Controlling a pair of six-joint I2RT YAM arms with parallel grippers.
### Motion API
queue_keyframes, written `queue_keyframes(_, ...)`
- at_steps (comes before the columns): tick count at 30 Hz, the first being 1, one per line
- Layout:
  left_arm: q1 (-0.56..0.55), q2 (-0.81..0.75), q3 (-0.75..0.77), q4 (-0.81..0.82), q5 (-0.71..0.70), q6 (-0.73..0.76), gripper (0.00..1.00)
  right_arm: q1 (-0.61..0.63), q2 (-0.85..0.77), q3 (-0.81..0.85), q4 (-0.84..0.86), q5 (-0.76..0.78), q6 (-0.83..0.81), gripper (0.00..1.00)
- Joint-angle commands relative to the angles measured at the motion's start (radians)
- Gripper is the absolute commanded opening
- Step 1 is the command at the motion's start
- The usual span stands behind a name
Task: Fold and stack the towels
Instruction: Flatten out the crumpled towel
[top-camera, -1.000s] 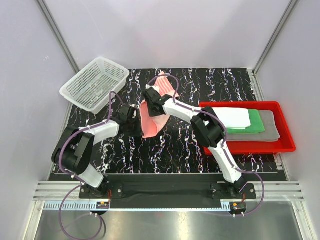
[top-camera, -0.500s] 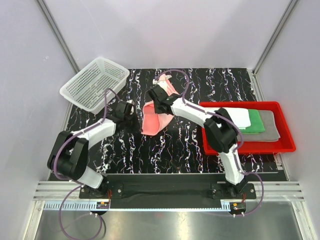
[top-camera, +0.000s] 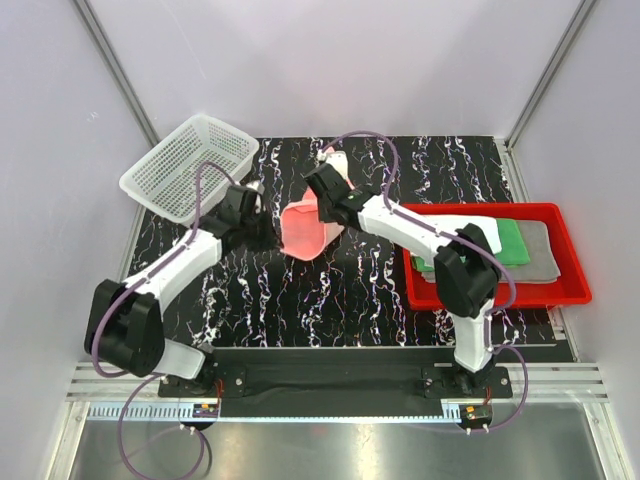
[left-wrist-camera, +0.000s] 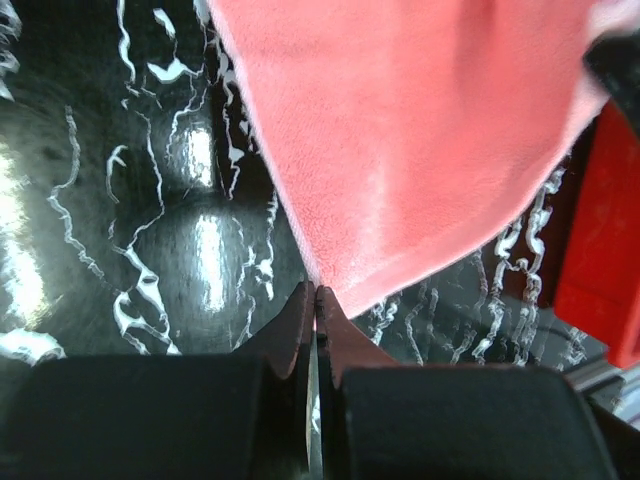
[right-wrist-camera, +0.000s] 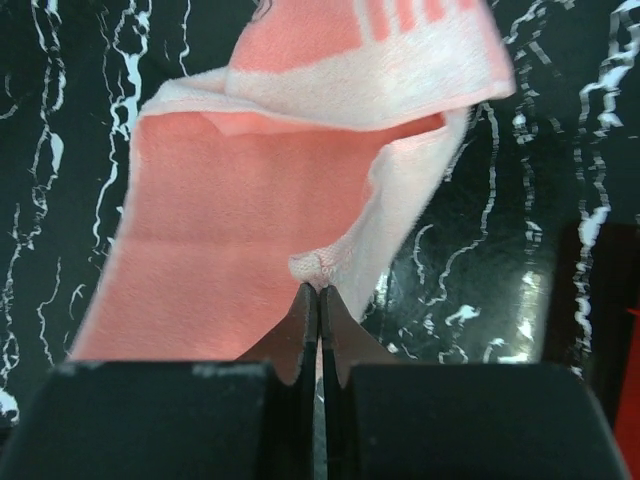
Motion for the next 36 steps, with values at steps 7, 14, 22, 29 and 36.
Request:
queue_keyframes(7, 0.01, -0.213, 0.52, -0.258, 0.017, 0.074, 0.0, -0.005, -0.538, 0.003, -0.004, 0.096, -0.056, 0.0)
queue_keyframes(14, -0.034, -0.328, 0.695, -0.274, 0.179, 0.013, 0.0, 0.005, -0.907, -0.222, 0.195, -0.109, -0.042, 0.0)
queue_keyframes(22, -0.136, -0.395, 0.738, -0.269, 0.176, -0.095, 0.0, 0.012, -0.996, -0.178, 0.169, -0.252, 0.123, 0.0)
queue_keyframes(29, -0.137, -0.385, 0.725, -0.398, -0.016, -0.078, 0.0, 0.01, -0.975, -0.173, 0.123, -0.171, 0.156, 0.0)
queue_keyframes(36, -0.137, -0.458, 0.614, -0.402, -0.064, -0.092, 0.0, 0.012, -1.019, -0.21, 0.008, -0.327, 0.269, 0.0)
